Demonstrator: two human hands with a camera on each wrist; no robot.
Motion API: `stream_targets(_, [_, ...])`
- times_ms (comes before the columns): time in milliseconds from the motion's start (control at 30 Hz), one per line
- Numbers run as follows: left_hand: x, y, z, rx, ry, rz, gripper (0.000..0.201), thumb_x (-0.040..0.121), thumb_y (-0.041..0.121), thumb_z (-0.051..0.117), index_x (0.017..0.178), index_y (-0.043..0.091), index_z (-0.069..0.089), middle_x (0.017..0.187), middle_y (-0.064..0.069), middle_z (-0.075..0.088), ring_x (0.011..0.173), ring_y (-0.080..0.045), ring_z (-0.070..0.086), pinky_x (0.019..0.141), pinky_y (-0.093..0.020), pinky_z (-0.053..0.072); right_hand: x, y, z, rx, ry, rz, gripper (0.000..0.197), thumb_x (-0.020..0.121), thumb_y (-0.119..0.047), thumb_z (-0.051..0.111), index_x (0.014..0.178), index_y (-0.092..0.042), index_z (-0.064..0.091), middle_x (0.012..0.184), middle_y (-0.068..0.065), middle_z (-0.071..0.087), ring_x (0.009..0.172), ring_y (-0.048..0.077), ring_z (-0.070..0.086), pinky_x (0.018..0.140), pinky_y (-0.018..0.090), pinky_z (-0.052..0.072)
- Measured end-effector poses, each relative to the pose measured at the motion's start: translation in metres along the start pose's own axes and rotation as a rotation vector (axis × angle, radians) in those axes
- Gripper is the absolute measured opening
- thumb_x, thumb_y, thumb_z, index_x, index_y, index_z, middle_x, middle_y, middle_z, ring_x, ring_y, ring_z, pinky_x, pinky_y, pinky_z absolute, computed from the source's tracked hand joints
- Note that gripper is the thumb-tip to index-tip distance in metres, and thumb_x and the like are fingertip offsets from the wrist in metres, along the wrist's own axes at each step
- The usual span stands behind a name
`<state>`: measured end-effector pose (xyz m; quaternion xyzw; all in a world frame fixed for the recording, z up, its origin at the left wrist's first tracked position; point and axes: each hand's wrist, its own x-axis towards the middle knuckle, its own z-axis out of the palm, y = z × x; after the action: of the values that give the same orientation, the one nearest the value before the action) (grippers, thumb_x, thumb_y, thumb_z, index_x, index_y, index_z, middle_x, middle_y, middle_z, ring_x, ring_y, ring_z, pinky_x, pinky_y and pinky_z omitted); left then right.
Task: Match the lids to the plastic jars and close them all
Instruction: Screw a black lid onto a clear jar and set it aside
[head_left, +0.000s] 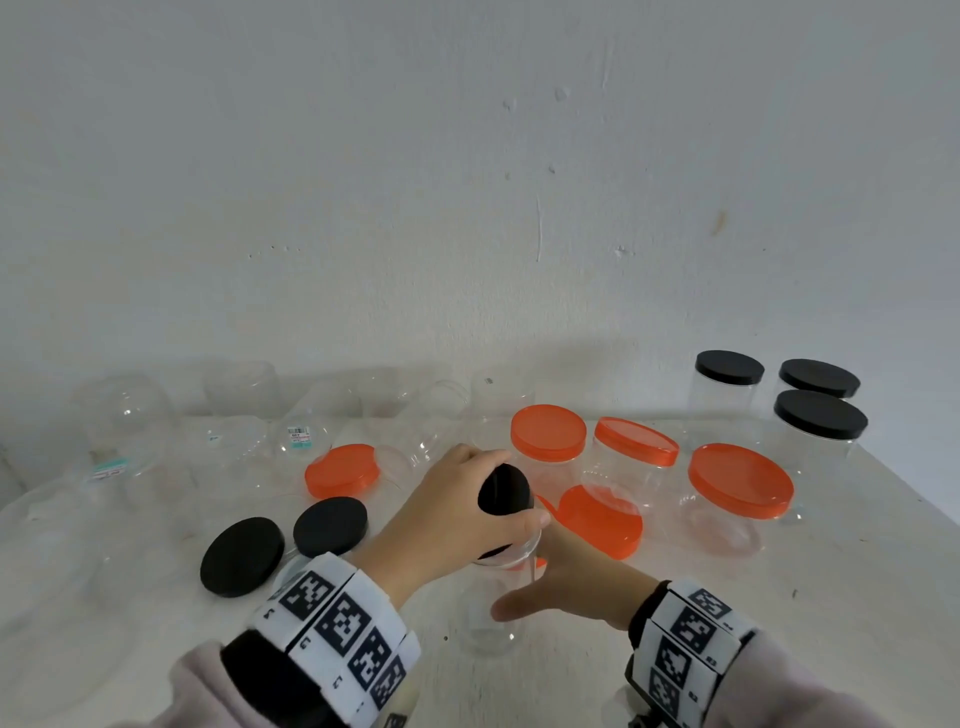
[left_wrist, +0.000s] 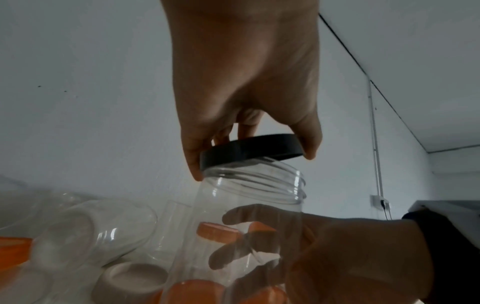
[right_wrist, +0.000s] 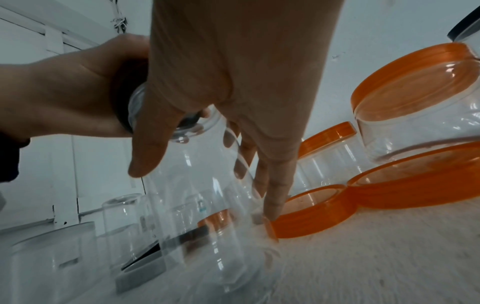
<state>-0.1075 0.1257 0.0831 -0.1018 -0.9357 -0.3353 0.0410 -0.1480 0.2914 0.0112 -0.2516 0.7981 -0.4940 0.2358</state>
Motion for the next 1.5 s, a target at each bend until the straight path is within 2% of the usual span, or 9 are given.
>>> stream_targets(133, [0.007,0.004,0.005,0.101,-0.07,-0.002,0.077,0.08,0.058,0.063,0.145,0.027,0.036,0.135,0.01,0.039,0.126,-0.007,0.037,0.099,-0.022,0.035,0.0,0.0,0.0,-0.026,0.004,0.002,0.092,0.062,-0.039,0.088,0.137,-0.044,0.035,0.12,-0.038,0.052,0.112,-0.022,0.044,0.081,0.001,0.038])
stream_targets(267, [0.009,0.005,0.007,0.165,-0.101,-0.008,0.075,0.081,0.058,0.061,0.145,0.027,0.036,0.136,0.008,0.04,0.127,-0.012,0.037,0.104,-0.033,0.041,0.0,0.001,0.0,-0.036,-0.001,-0.009,0.097,0.062,-0.041,0.088,0.139,-0.046,0.03,0.121,-0.042,0.049,0.112,-0.023,0.043,0.085,0.004,0.038])
stream_targets(533, [0.008,0.002,0.014,0.239,-0.074,0.013,0.069,0.083,0.056,0.054,0.144,0.029,0.035,0.132,0.009,0.04,0.124,-0.013,0.034,0.104,-0.034,0.038,0.002,0.006,0.0,-0.062,-0.018,0.0,0.095,0.06,-0.05,0.086,0.135,-0.055,0.028,0.12,-0.045,0.047,0.109,-0.026,0.042,0.086,0.01,0.036])
stream_targets(733, [0.007,0.001,0.012,0.319,-0.109,0.033,0.079,0.084,0.068,0.047,0.149,0.029,0.025,0.142,0.009,0.032,0.133,-0.015,0.028,0.109,-0.039,0.032,-0.002,0.0,-0.001,-0.127,-0.01,0.016,0.083,0.06,-0.052,0.085,0.114,-0.075,0.026,0.118,-0.049,0.043,0.109,-0.026,0.041,0.088,0.008,0.039])
stream_targets(800, [0.005,-0.002,0.008,0.263,-0.133,0.017,0.089,0.08,0.073,0.049,0.151,0.03,0.016,0.148,0.01,0.025,0.137,-0.013,0.022,0.112,-0.034,0.028,-0.004,0.0,-0.003,-0.131,-0.004,0.017,0.094,0.06,-0.047,0.087,0.127,-0.067,0.024,0.126,-0.041,0.044,0.119,-0.013,0.043,0.103,0.022,0.041])
stream_targets(900, [-0.003,-0.015,-0.003,0.012,-0.156,-0.031,0.107,0.069,0.079,0.055,0.152,0.031,0.007,0.153,0.015,0.016,0.141,-0.007,0.016,0.111,-0.029,0.023,-0.009,-0.008,-0.015,-0.101,-0.019,0.023,0.109,0.06,-0.042,0.089,0.139,-0.056,0.015,0.14,-0.029,0.037,0.132,0.004,0.039,0.11,0.038,0.038])
stream_targets(1100, [-0.026,-0.052,-0.004,-0.416,-0.127,-0.119,0.104,0.06,0.071,0.073,0.145,0.045,0.018,0.133,0.033,0.038,0.127,0.006,0.039,0.098,-0.016,0.038,-0.019,-0.035,-0.04,-0.128,-0.022,-0.025,0.111,0.063,-0.038,0.089,0.144,-0.052,0.014,0.149,-0.021,0.032,0.137,0.003,0.032,0.111,0.035,0.033])
stream_targets(1200, [-0.033,-0.06,0.008,-0.488,-0.164,-0.148,0.095,0.058,0.065,0.078,0.139,0.043,0.032,0.134,0.026,0.049,0.128,0.002,0.044,0.105,-0.028,0.041,-0.017,-0.048,-0.039,-0.198,-0.052,-0.045,0.102,0.067,-0.037,0.087,0.142,-0.052,0.019,0.142,-0.025,0.035,0.13,-0.004,0.035,0.106,0.024,0.033])
stream_targets(1500, [-0.034,-0.068,0.039,-0.536,-0.176,-0.157,0.086,0.06,0.049,0.085,0.121,0.064,0.025,0.128,0.035,0.045,0.117,0.017,0.04,0.093,-0.012,0.038,-0.007,-0.077,-0.017,-0.603,-0.034,-0.087,0.092,0.074,-0.053,0.076,0.147,-0.037,0.022,0.135,-0.013,0.033,0.121,0.011,0.039,0.091,0.023,0.038])
